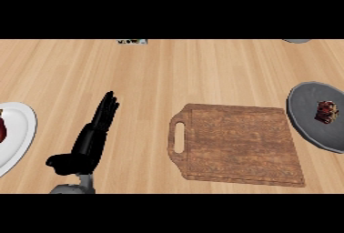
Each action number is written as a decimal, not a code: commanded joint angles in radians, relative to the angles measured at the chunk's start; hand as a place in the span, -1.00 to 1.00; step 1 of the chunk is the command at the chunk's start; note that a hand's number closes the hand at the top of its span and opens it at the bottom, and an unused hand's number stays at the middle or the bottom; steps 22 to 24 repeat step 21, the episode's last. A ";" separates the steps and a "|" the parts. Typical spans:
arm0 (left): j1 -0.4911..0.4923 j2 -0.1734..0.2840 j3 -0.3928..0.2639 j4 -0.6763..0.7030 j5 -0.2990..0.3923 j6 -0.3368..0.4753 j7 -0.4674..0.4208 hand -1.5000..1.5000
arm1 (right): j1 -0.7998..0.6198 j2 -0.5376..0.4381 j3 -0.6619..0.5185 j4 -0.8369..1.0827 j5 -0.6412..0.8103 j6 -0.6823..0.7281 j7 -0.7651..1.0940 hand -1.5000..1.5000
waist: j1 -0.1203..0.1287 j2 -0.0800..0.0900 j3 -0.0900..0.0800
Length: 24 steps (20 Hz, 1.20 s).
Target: Pick the cupcake from the cutting board and place it in the pan
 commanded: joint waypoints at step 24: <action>0.004 -0.003 -0.021 -0.054 -0.024 0.006 0.040 0.00 | 0.127 -0.023 0.104 -0.062 -0.055 0.026 -0.276 -1.00 | 0.007 -0.003 -0.001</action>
